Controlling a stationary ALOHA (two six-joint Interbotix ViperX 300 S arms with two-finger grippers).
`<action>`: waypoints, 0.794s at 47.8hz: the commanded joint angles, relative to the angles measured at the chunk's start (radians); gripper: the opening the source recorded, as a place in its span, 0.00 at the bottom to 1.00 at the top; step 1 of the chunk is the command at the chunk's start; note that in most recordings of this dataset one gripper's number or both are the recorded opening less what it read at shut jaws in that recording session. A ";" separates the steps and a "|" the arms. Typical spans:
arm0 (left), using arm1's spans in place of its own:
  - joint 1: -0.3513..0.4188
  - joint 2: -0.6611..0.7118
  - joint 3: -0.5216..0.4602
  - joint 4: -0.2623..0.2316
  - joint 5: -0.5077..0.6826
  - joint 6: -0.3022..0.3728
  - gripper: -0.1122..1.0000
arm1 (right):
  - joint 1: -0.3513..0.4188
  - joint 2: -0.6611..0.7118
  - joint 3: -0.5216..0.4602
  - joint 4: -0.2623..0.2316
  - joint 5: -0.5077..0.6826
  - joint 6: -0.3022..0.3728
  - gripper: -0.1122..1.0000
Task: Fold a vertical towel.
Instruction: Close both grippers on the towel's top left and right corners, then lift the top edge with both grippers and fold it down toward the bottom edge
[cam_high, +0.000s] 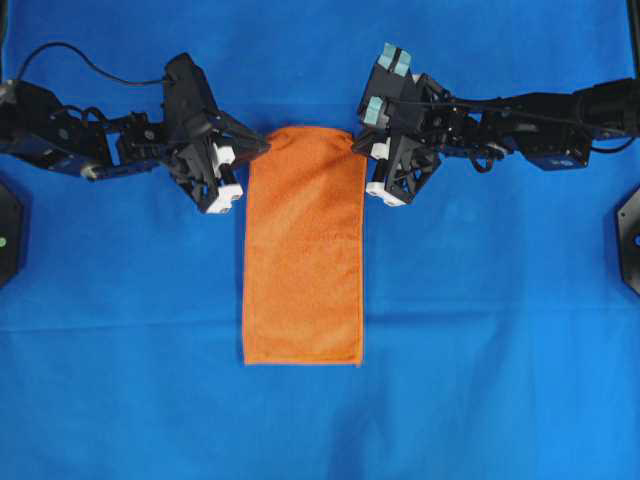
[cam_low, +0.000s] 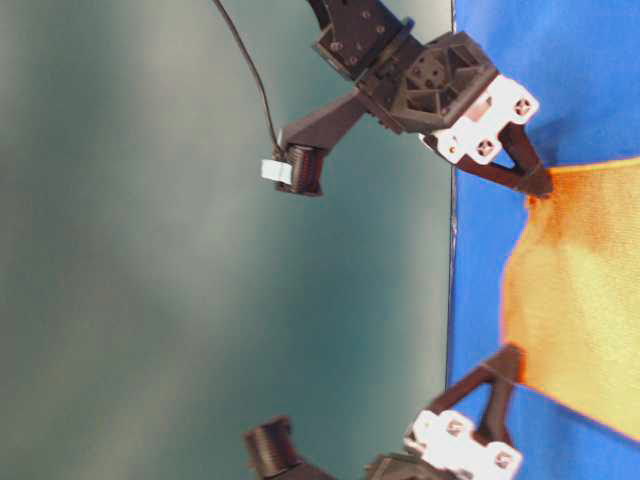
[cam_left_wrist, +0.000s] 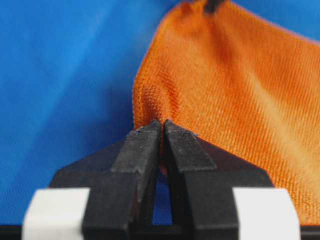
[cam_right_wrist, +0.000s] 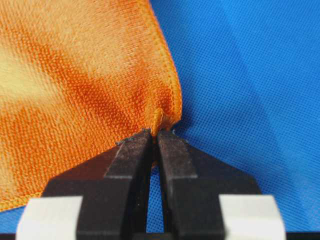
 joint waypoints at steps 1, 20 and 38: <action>0.009 -0.041 -0.015 0.002 0.006 0.002 0.12 | 0.000 -0.057 -0.006 0.002 -0.005 0.000 0.14; 0.000 -0.054 -0.009 0.003 0.011 0.000 0.12 | 0.006 -0.075 -0.012 -0.002 -0.012 0.000 0.14; -0.135 -0.230 0.048 0.002 0.054 0.000 0.12 | 0.124 -0.222 0.014 0.006 0.066 0.005 0.14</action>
